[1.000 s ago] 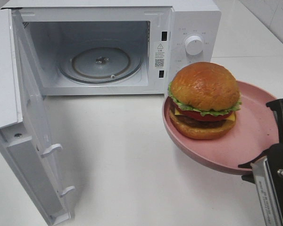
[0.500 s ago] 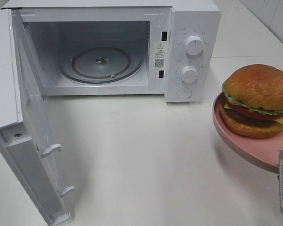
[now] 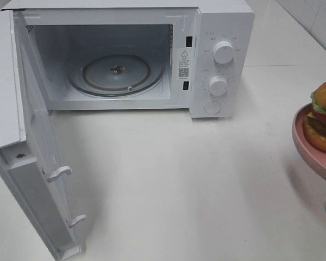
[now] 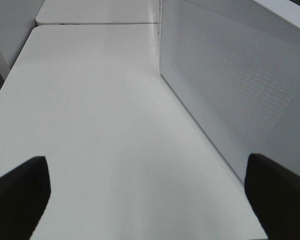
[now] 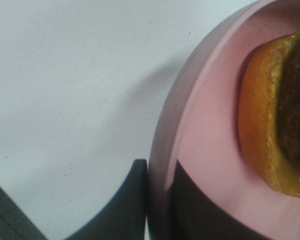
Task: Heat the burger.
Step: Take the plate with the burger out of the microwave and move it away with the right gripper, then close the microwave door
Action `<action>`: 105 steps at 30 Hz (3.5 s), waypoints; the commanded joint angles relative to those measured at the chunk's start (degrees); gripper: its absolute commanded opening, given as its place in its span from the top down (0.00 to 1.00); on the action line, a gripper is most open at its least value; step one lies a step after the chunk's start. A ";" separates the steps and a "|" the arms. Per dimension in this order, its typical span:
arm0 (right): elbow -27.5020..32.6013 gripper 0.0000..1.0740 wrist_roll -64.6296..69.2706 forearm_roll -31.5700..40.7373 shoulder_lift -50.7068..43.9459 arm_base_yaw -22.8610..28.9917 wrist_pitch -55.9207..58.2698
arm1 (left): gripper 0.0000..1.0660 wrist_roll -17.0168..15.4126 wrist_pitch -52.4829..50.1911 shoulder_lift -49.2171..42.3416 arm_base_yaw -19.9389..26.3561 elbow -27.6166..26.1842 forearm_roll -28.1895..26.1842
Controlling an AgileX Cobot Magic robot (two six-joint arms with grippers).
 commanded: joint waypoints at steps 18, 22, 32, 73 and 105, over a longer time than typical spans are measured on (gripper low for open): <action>-10.89 1.00 38.33 -9.34 22.40 0.23 5.61 | 0.08 -0.29 -0.63 -0.17 0.17 0.11 -0.11; -11.86 1.00 41.14 -9.85 25.67 0.06 6.99 | 0.08 -0.29 -0.63 -0.17 0.17 0.11 -0.11; -14.44 1.00 49.10 -10.77 35.29 -5.21 8.88 | 0.08 -0.29 -0.63 -0.17 0.17 0.11 -0.11; -14.15 0.93 75.97 -26.87 55.18 -13.29 -3.09 | 0.08 -0.29 -0.63 -0.17 0.17 0.11 -0.11; -14.27 0.23 20.34 20.63 21.20 -13.24 -4.41 | 0.08 -0.29 -0.63 -0.17 0.17 0.11 -0.11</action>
